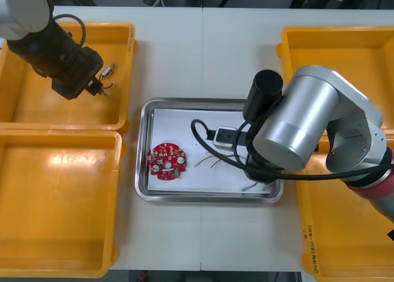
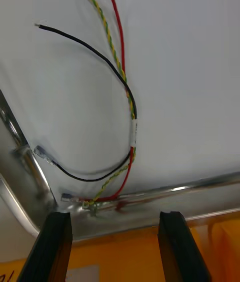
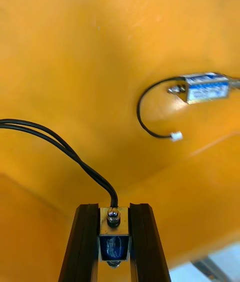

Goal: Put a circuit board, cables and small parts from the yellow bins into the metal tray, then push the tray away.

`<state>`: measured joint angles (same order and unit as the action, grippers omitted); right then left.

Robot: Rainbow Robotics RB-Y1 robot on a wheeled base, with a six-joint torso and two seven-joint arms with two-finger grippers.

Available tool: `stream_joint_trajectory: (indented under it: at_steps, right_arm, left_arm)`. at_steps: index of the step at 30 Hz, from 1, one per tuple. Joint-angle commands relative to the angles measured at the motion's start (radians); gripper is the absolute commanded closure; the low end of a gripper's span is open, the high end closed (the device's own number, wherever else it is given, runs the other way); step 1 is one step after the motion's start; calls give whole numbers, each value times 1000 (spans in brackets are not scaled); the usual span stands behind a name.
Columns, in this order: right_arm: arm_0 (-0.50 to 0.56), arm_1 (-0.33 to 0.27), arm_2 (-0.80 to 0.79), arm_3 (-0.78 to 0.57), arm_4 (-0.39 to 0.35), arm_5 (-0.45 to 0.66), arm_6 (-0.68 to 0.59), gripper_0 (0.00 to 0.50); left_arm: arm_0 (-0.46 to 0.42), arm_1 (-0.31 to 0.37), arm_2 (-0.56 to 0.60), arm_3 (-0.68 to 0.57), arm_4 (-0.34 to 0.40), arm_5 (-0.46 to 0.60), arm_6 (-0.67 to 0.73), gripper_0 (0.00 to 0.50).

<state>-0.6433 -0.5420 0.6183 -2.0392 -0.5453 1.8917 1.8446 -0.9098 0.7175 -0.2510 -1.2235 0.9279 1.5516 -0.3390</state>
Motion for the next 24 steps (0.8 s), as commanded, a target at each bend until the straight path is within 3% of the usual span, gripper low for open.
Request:
stream_joint_trajectory:
  at_steps: [1, 8, 16, 24]
  right_arm:
    - [-1, 20, -118, -90, -10, 28, 18, 0]
    - [-1, 2, -284, -168, -31, 28, 11, 0]
    - [2, -56, -477, -177, -105, 28, -8, 0]
    - [7, -111, -612, -173, -114, 28, -16, 0]
  left_arm:
    - [-47, 53, 52, -113, -20, 76, -40, 494]
    - [-46, 51, 53, -274, -29, 180, -46, 495]
    - [-46, 13, 47, -424, -17, 249, -48, 495]
    - [-46, -66, -83, -527, -93, 240, -40, 495]
